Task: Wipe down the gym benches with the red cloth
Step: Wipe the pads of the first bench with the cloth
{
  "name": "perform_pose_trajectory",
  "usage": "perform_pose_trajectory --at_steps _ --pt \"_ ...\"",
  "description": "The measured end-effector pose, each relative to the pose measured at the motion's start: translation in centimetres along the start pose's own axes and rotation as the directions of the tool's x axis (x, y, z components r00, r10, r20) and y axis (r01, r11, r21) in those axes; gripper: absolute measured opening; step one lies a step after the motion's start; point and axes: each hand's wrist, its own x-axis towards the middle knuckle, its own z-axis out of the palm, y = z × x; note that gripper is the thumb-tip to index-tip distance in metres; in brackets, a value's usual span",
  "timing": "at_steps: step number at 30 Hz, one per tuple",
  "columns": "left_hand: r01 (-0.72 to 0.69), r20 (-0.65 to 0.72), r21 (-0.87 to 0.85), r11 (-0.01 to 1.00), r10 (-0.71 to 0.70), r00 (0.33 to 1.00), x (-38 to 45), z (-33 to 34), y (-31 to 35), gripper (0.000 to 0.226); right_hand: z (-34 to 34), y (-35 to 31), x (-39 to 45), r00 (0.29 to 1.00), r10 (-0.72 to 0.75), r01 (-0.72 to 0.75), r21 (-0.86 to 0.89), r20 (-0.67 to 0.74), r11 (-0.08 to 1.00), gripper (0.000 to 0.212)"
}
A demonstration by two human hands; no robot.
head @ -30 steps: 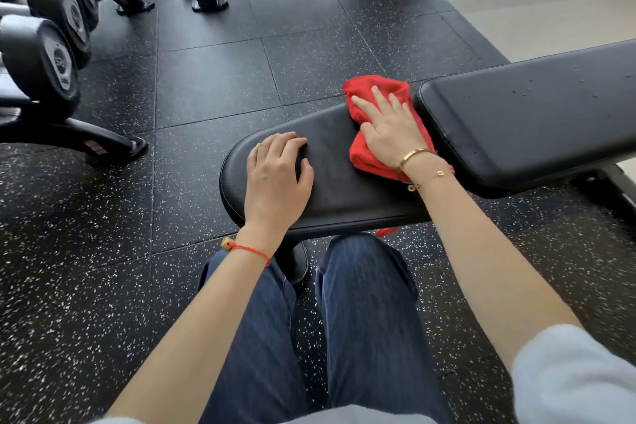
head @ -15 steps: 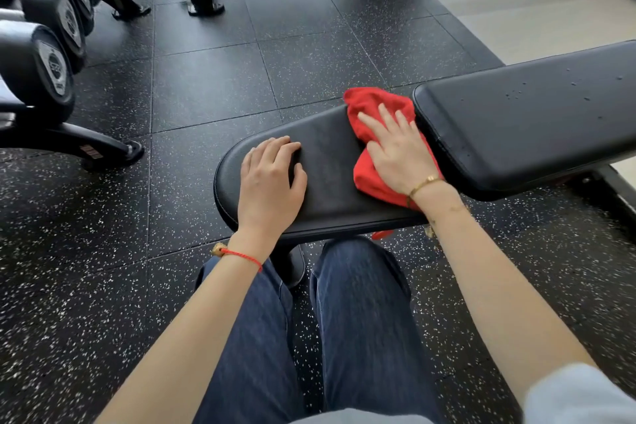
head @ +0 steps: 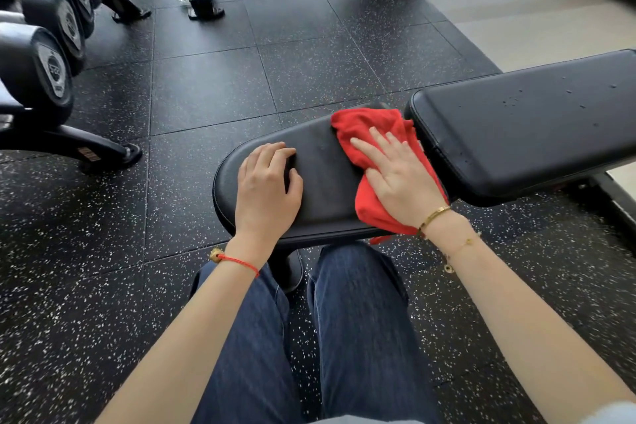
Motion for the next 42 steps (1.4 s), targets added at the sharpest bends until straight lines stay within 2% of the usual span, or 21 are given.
perform_pose_trajectory --at_steps 3,5,9,14,18,26,36,42 --pt "0.003 -0.006 0.019 1.0 -0.003 1.0 0.0 0.0 0.1 0.033 -0.3 0.9 3.7 0.991 0.136 -0.135 -0.037 0.009 0.99 0.053" --pt "0.009 -0.01 0.026 1.0 -0.009 1.0 0.1 0.0 0.2 0.033 -0.1 0.3 6.1 0.984 0.176 -0.175 -0.058 0.015 0.983 0.053" --pt "0.01 -0.017 0.026 1.0 -0.009 1.0 0.1 -0.1 0.2 0.032 0.6 -2.6 6.9 0.995 0.088 -0.085 -0.045 0.054 0.995 0.054" --pt "-0.005 0.002 0.014 1.0 0.005 1.0 0.1 -0.2 0.0 0.034 0.7 -4.1 1.2 0.993 -0.102 0.104 -0.021 0.059 0.994 0.054" --pt "-0.023 0.016 0.013 1.0 0.023 1.0 -0.1 -0.2 -0.1 0.036 0.1 -2.8 -1.5 0.998 -0.001 0.006 -0.09 0.057 0.996 0.053" --pt "-0.043 0.055 0.064 0.997 0.039 0.998 -0.3 0.0 0.0 0.04 0.0 -3.5 2.0 0.994 0.071 -0.072 0.001 0.081 0.997 0.052" --pt "-0.112 0.07 0.036 0.993 0.11 0.992 -0.1 0.0 0.7 0.037 0.5 -4.4 0.7 0.993 0.07 -0.08 -0.096 -0.098 0.992 0.054" --pt "-0.154 0.075 -0.011 0.988 0.155 0.985 1.1 2.0 7.0 0.04 -2.3 0.4 -0.2 0.981 0.066 -0.102 -0.194 -0.18 0.976 0.053"
